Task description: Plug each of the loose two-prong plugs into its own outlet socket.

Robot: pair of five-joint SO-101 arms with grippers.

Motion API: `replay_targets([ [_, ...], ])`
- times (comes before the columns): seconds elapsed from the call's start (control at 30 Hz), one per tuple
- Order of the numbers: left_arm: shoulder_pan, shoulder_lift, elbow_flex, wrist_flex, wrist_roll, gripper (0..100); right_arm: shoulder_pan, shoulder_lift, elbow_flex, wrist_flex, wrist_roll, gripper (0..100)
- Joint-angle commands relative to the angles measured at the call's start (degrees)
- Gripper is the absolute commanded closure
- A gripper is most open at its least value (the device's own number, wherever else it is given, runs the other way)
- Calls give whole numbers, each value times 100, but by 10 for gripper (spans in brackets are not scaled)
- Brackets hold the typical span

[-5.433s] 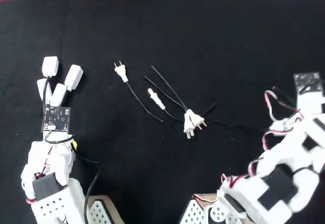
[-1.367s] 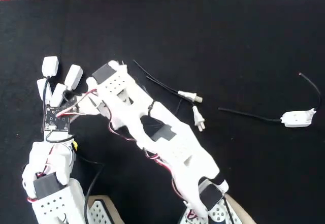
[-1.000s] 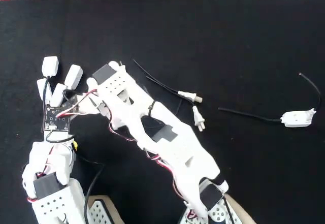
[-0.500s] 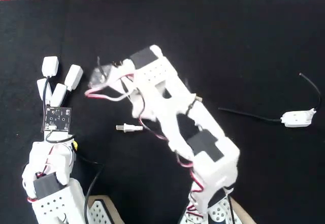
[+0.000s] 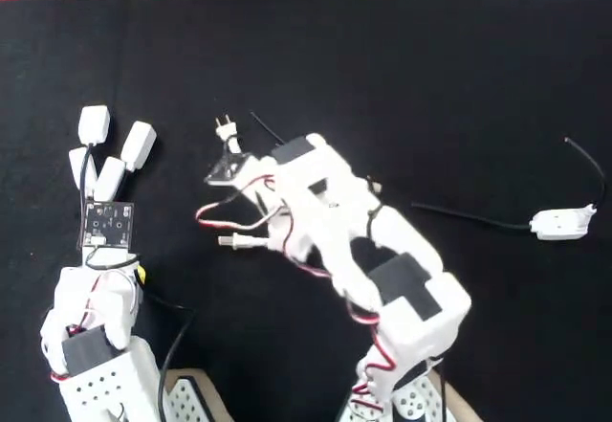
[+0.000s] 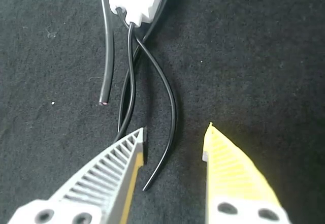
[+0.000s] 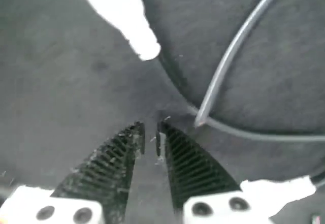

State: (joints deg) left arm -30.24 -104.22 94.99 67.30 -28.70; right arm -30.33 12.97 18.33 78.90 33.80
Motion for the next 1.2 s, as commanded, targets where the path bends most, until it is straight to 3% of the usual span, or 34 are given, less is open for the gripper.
replay_targets([
  [0.0, -75, -9, -22, -123, -44, 809, 360, 251, -189, -624, -18, 953],
  [0.63, -75, -9, -22, -123, -44, 809, 712, 936, -1965, -949, -26, 953],
  [1.0, -75, -9, -22, -123, -44, 809, 659, 901, -2053, -1697, -70, 952],
  [1.17, -75, -9, -22, -123, -44, 809, 695, 787, -2369, -1011, -1011, 950],
])
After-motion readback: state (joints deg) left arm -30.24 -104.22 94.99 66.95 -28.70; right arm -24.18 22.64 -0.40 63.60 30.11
